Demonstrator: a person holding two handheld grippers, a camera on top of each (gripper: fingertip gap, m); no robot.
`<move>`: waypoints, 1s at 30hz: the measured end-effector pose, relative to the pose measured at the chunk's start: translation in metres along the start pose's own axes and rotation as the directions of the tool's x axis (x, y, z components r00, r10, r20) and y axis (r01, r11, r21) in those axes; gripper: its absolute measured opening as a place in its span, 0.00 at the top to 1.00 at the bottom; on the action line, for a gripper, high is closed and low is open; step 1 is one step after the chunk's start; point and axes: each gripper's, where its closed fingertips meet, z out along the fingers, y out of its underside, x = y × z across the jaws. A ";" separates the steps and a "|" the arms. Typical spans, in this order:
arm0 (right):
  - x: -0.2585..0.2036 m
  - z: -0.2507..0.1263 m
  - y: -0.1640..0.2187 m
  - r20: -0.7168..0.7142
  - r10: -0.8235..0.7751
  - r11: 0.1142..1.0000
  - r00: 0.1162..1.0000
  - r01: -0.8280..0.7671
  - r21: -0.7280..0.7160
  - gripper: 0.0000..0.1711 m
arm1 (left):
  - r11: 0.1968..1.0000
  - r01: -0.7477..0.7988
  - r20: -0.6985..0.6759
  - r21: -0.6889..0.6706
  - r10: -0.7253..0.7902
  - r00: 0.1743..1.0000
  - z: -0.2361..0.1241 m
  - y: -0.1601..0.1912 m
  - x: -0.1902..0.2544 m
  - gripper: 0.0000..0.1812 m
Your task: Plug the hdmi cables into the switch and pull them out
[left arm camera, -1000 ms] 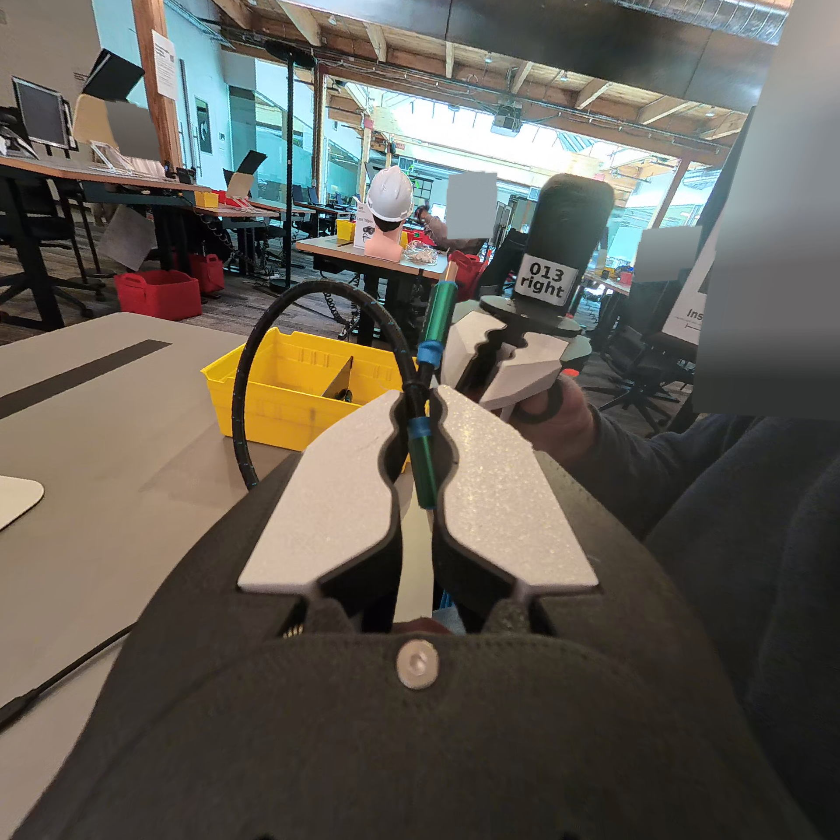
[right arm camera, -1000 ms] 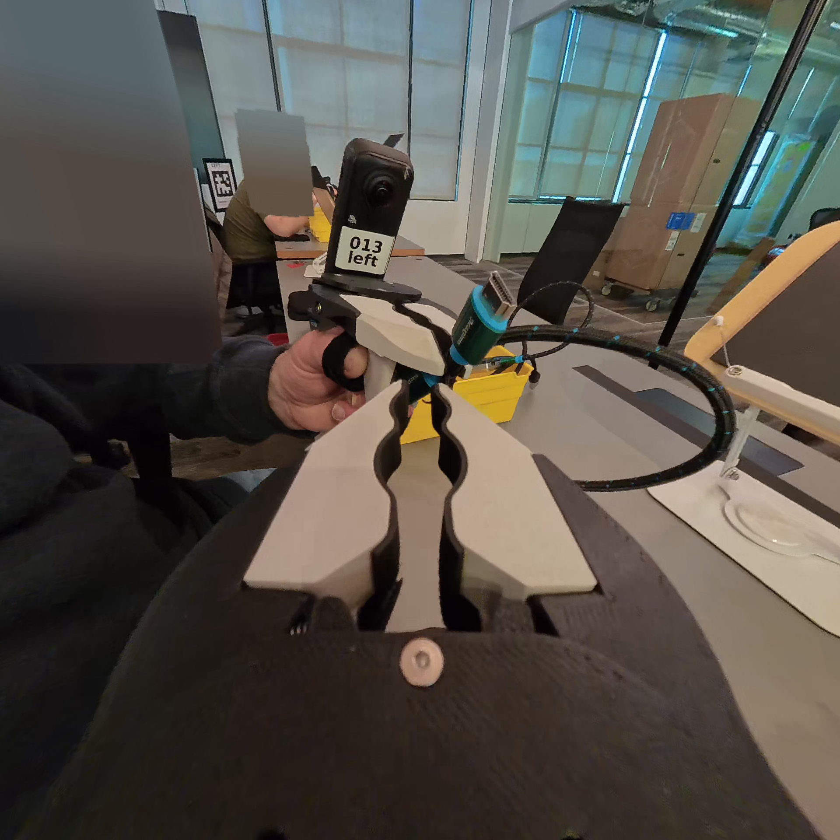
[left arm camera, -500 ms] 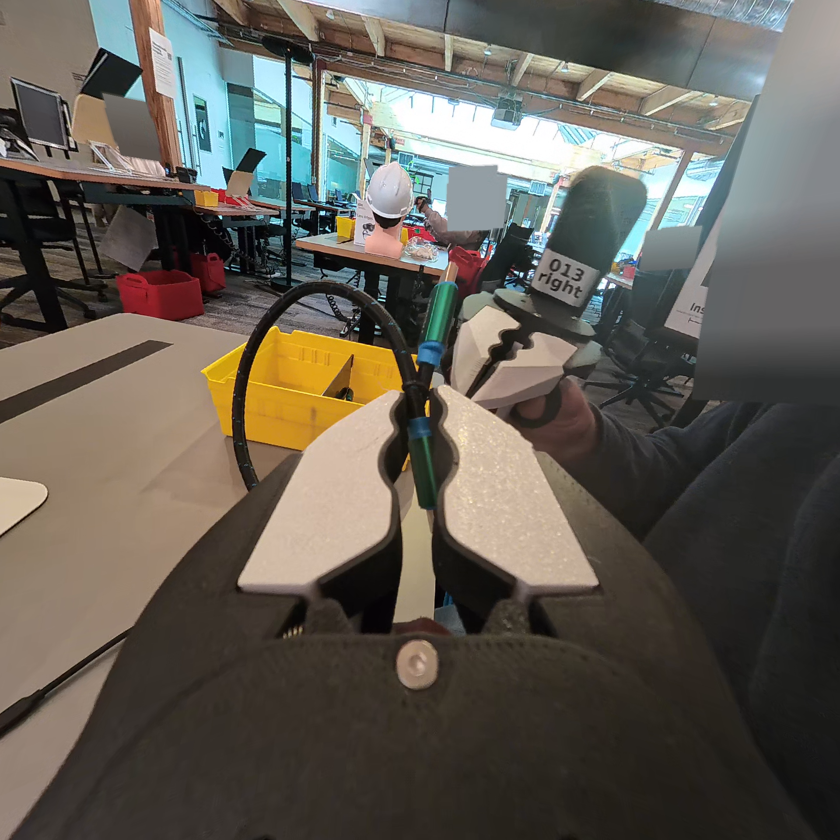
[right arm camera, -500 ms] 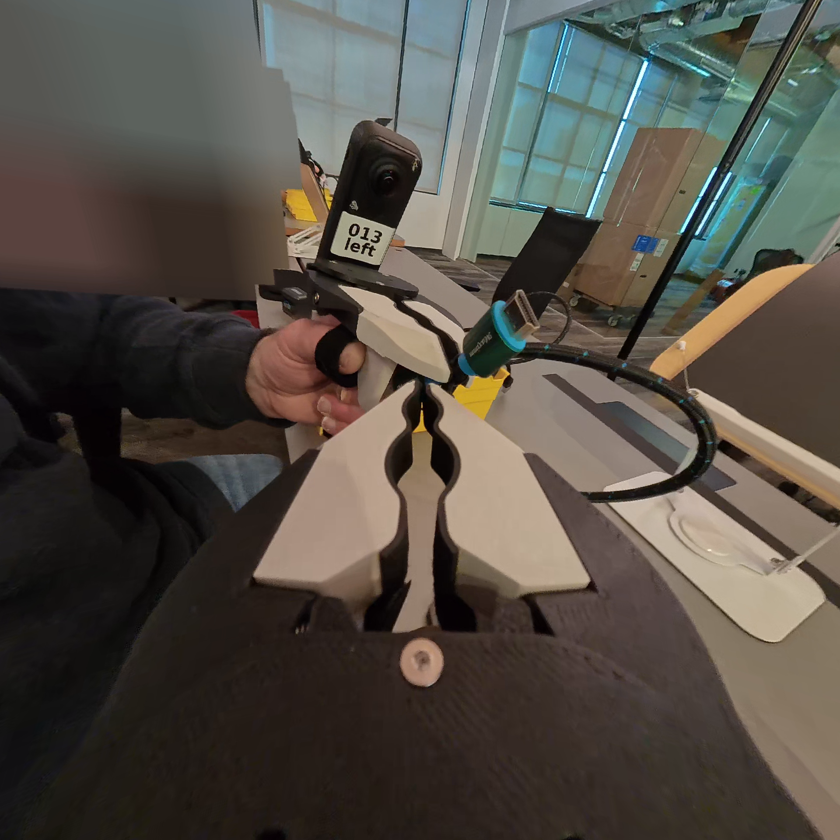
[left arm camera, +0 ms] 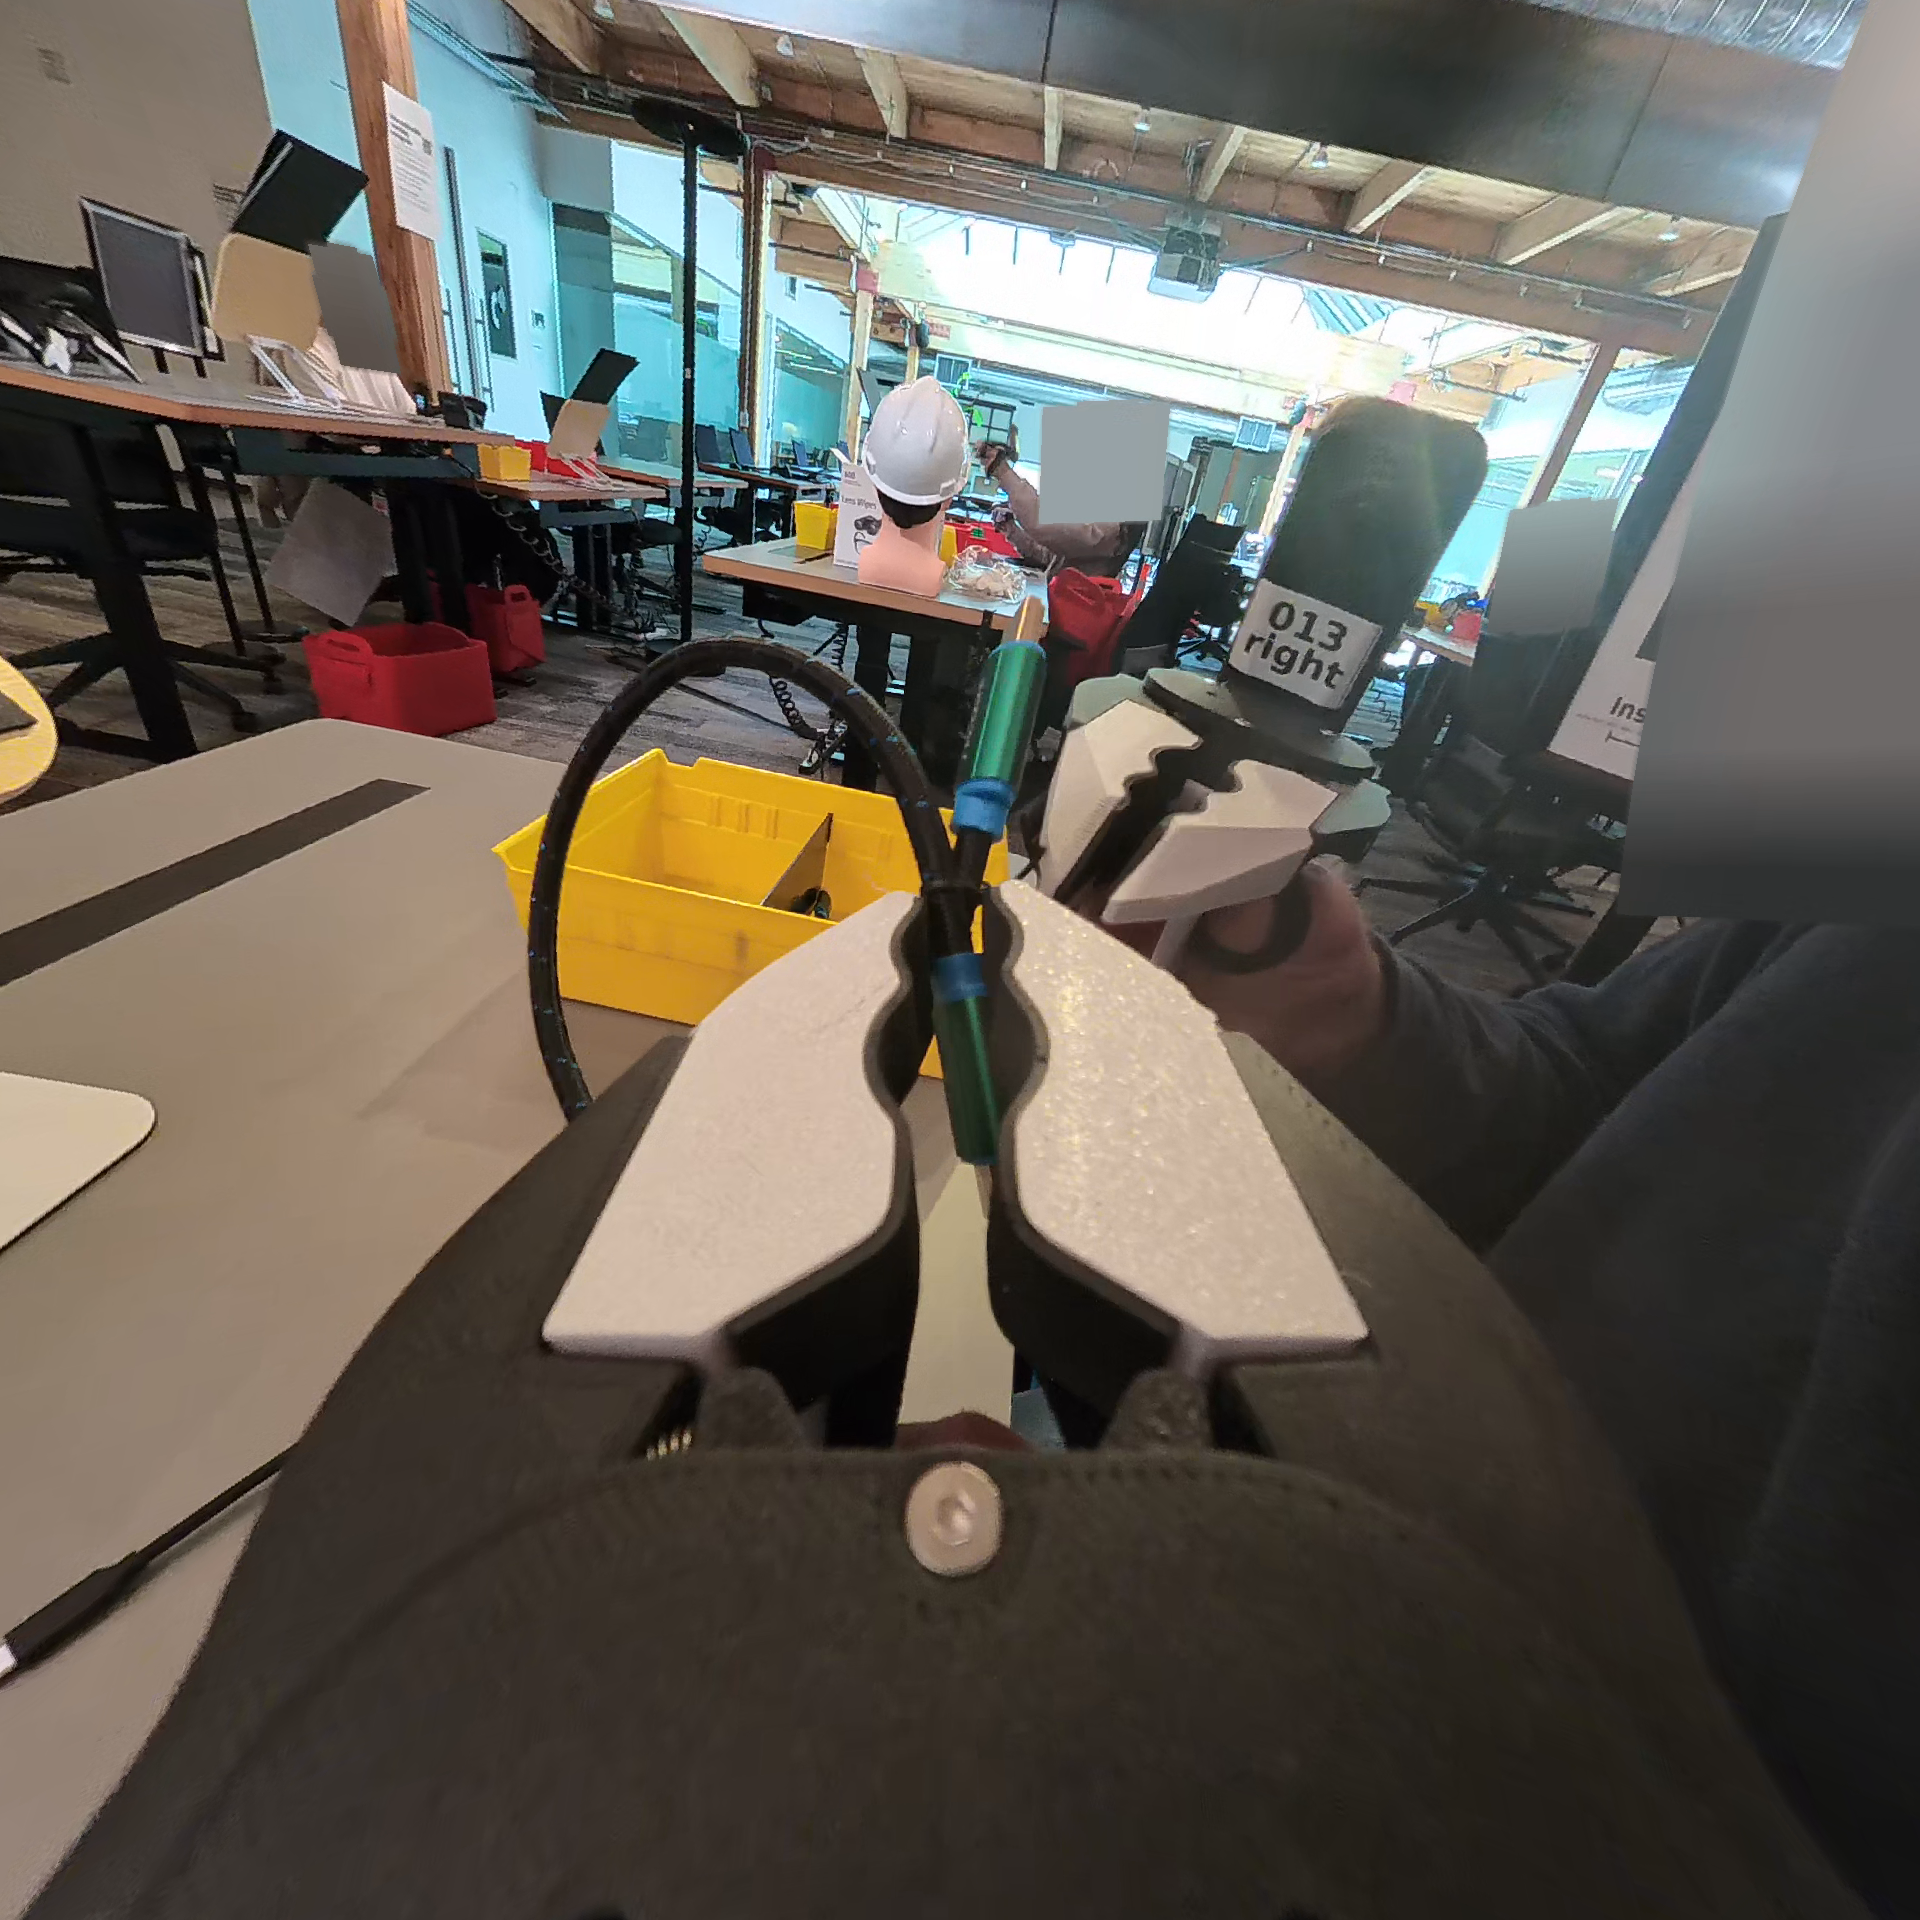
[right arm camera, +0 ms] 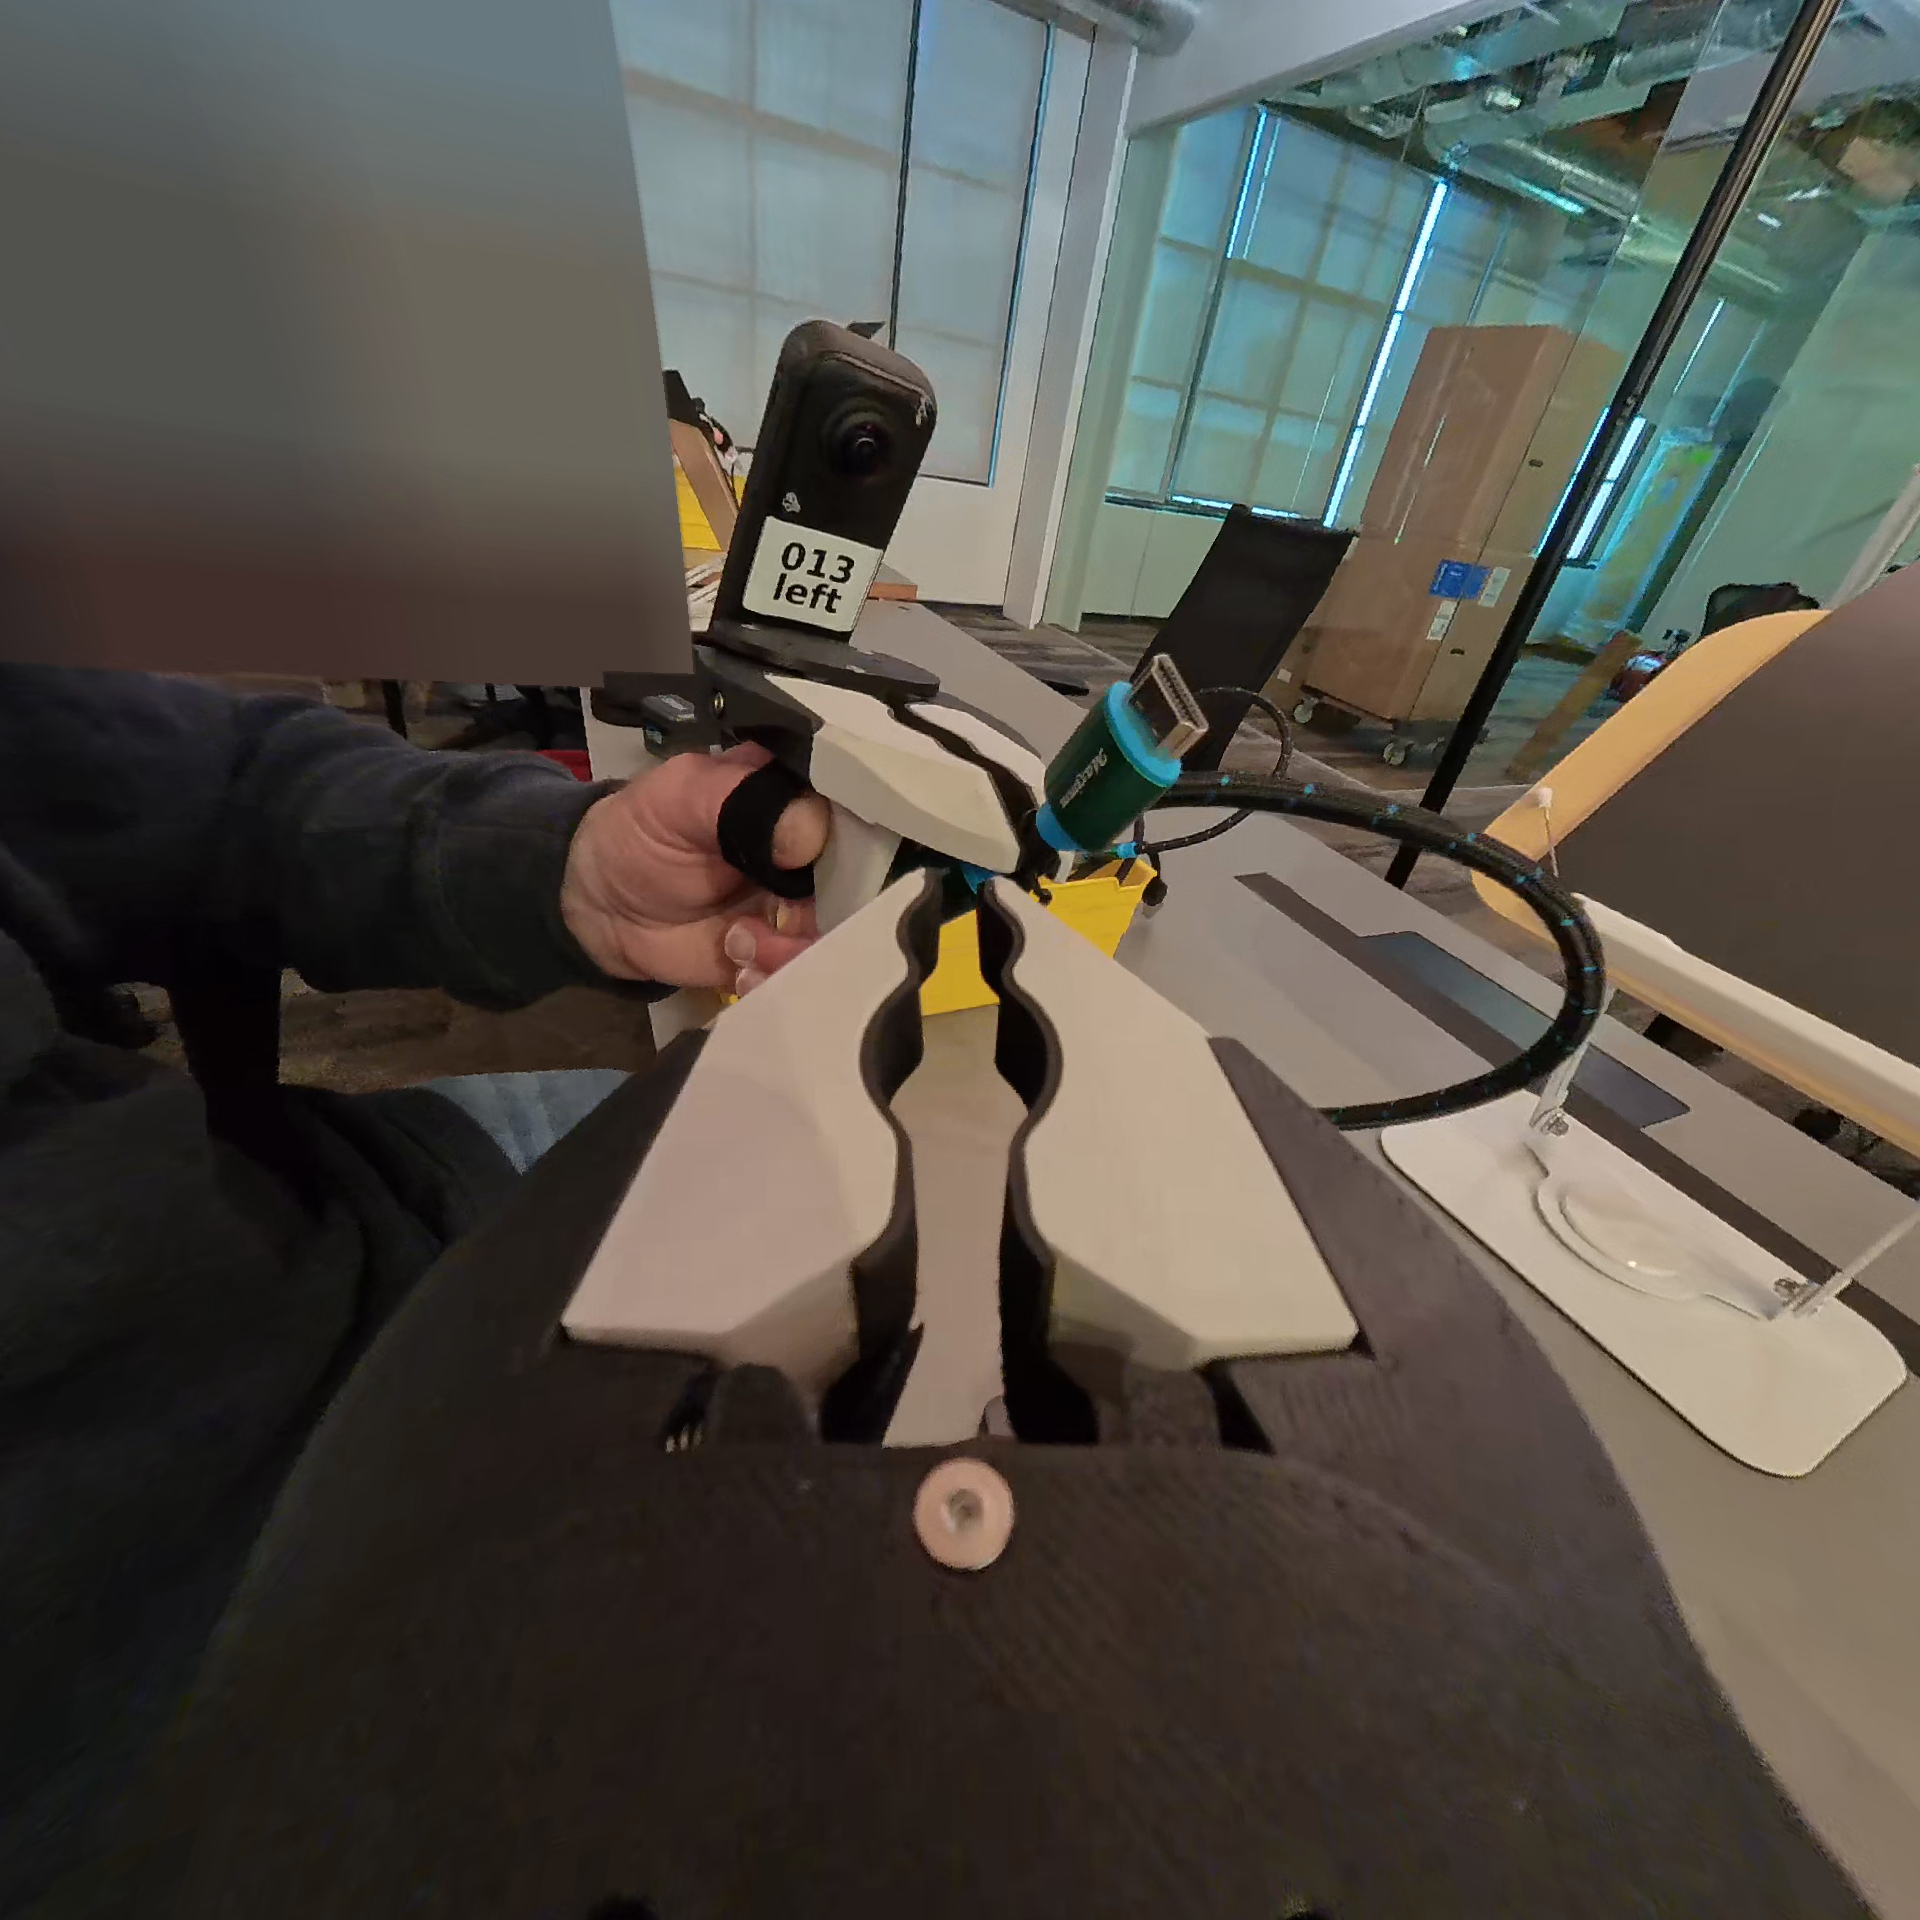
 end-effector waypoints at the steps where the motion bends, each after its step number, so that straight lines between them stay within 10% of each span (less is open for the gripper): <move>1: 0.001 -0.001 -0.001 -0.006 -0.004 1.000 1.000 0.004 0.003 0.98 | 1.000 0.003 -0.002 0.002 -0.003 1.000 0.000 0.000 0.000 0.96; 23: 0.011 -0.002 0.004 -0.047 0.047 0.999 0.998 -0.048 -0.014 1.00 | 0.999 -0.032 0.018 -0.011 0.032 0.999 0.003 0.001 0.001 0.96; 30: 0.008 -0.001 0.006 -0.110 -0.169 0.982 0.980 0.157 -0.103 1.00 | 1.000 0.011 -0.005 0.004 -0.011 1.000 0.003 -0.001 0.003 0.96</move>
